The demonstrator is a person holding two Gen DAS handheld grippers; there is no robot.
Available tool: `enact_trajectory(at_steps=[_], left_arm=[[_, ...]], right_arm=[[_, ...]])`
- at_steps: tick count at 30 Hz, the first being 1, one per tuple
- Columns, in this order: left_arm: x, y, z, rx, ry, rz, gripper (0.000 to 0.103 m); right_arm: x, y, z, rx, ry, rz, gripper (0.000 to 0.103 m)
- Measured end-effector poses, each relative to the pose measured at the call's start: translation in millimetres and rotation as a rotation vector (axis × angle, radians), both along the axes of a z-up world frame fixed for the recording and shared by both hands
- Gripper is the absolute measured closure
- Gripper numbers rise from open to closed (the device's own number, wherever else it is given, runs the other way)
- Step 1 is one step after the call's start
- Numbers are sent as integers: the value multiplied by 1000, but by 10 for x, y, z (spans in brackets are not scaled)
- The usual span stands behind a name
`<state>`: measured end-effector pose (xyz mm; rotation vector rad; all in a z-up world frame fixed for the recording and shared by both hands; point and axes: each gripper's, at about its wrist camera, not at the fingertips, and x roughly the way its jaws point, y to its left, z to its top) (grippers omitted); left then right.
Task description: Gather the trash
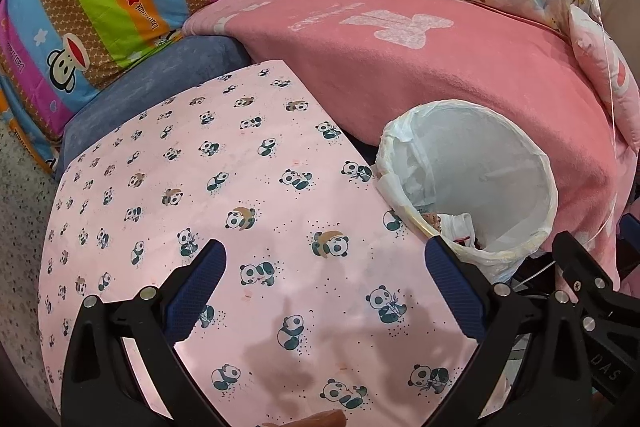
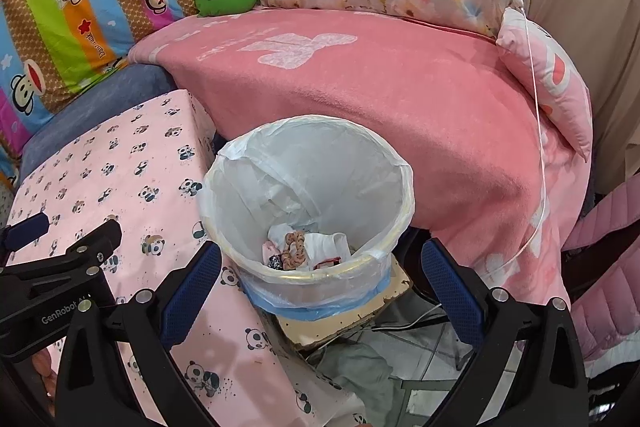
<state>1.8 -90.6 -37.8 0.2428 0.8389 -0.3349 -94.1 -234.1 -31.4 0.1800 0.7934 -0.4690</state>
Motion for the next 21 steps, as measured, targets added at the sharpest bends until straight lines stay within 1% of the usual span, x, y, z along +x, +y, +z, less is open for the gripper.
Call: enact_trajectory(at_steps=[11,16,21], left_arm=[[-17,1,-26,20,-4,22,8],[-25,-9,-60,37,-5,17,8],[-20,-4,-65,33,-1,19,8]], right_arm=[[-11,-12,-21,4,2,-6,4],[-15,-9,-60,7,11,-8,4],[-9,-31,-72,9,17,-8,4]])
